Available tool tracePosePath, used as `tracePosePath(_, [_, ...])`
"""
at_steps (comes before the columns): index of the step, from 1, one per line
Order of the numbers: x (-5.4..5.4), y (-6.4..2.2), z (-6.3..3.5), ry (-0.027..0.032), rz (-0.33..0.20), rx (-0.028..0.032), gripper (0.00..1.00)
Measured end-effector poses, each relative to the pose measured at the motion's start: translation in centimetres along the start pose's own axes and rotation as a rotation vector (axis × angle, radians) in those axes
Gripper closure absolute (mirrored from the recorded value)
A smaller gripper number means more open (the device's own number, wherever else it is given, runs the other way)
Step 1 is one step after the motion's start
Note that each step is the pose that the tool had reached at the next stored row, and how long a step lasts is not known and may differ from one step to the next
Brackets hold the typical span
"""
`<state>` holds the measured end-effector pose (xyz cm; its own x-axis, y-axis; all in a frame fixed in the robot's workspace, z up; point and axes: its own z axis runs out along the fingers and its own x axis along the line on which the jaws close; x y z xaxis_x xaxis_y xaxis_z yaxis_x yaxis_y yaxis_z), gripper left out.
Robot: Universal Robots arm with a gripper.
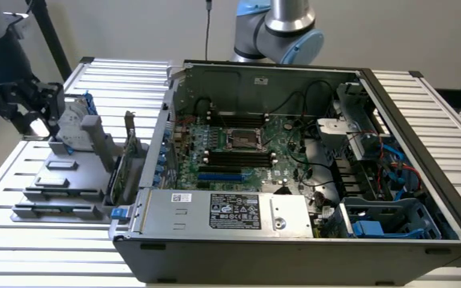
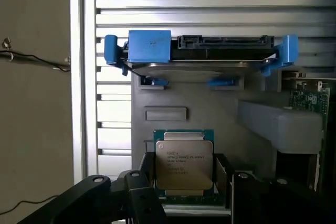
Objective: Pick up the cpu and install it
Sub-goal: 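Pick up the cpu and move it towards the insertion slot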
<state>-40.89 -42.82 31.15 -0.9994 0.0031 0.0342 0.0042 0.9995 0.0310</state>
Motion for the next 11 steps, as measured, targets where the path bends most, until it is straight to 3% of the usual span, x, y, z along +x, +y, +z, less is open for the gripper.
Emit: tracePosePath(11, [-3.0, -0.13, -5.09, 0.0039, -0.019, -0.0156, 0.45])
